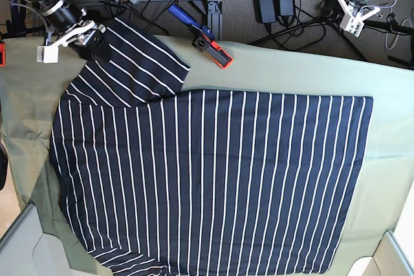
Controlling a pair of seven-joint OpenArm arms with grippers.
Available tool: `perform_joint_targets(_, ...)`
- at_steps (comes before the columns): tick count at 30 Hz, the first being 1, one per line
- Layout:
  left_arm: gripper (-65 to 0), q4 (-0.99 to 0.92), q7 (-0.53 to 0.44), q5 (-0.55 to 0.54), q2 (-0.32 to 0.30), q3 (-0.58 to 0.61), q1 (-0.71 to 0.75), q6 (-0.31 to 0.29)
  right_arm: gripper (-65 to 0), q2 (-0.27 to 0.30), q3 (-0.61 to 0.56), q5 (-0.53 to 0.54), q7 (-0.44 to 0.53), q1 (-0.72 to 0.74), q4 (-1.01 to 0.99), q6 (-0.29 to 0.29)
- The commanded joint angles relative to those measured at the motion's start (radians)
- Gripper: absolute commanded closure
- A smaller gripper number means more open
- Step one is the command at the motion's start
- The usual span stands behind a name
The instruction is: Fold the T-shirt properly
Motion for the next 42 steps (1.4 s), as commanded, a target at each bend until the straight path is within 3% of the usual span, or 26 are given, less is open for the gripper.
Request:
perform_joint_targets(1, -9.0, 0.014, -0.014, -0.006, -0.011, -0.015, 0.010, -0.007, -30.4, 0.003, 0.007, 0.012, 0.016, -0.004, 0.010, 0.014)
perform_joint_targets(22, -9.0, 0.014, -0.019, -0.007, -0.011, -0.071, 0.008, -0.007, -30.4, -0.014, 0.080, 0.005, -0.017, -0.026, 0.019, 0.014)
perform_joint_targets(35, -9.0, 0.014, -0.018, -0.006, -0.011, -0.071, 0.009, -0.007, -30.4, -0.128, 0.033, -0.007, -0.009, 0.018, 0.017, 0.014)
perform_joint_targets(40, -9.1, 0.014, 0.011, -0.008, -0.011, -0.071, 0.005, -0.007, -30.3, -0.144, 0.032, -0.007, -0.010, 0.044, 0.017, 0.014)
perform_joint_targets(42, -9.5, 0.014, 0.020, -0.024, -0.011, -0.076, -0.003, -0.007, -27.5, -0.144, 0.032, -0.013, -0.010, 0.054, 0.017, 0.014)
